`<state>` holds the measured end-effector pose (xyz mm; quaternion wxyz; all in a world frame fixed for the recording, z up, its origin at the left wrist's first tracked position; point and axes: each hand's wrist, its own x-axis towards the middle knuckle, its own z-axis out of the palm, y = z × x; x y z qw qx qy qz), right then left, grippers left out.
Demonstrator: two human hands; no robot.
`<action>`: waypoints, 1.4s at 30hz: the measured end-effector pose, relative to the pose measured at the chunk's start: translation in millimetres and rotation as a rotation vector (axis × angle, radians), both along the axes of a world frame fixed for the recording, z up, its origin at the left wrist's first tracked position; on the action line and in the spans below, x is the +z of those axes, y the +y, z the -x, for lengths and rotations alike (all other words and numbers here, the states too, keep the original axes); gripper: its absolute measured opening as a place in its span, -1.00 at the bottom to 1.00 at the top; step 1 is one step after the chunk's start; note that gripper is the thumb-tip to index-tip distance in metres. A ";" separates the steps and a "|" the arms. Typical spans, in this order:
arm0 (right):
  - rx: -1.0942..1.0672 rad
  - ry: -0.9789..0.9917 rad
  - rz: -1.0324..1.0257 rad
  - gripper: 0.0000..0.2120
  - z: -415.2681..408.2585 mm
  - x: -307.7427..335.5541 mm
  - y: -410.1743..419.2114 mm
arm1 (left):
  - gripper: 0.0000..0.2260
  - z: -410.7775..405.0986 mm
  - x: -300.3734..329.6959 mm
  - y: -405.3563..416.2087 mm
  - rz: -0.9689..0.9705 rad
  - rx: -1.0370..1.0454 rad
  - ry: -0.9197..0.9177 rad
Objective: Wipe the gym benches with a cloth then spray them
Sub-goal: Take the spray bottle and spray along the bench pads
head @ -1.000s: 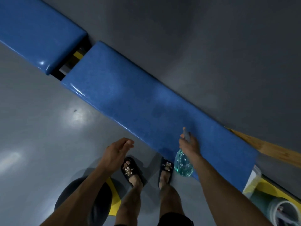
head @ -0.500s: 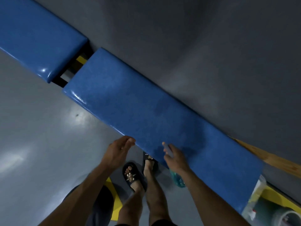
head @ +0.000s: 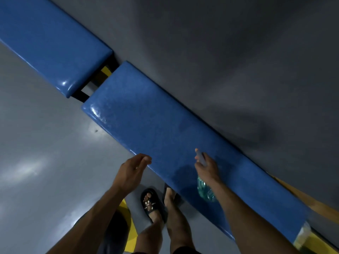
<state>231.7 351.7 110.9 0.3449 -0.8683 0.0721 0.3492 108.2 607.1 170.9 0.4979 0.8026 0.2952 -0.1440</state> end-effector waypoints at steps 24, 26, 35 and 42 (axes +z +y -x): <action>0.359 0.099 0.058 -0.61 78.0 -5.1 123.2 | -0.66 15.2 -2.7 92.5 -0.015 0.017 0.030; 0.241 0.062 0.049 -0.72 73.1 -4.8 134.0 | -0.67 16.7 -3.7 110.7 -0.010 0.001 0.023; -0.261 -0.085 0.110 -0.91 -11.2 17.0 154.5 | -0.66 12.5 -2.8 196.2 -0.005 -0.145 -0.005; -0.213 -0.137 0.129 -0.93 -0.5 36.3 197.1 | -0.70 10.1 0.8 238.5 -0.020 -0.182 -0.021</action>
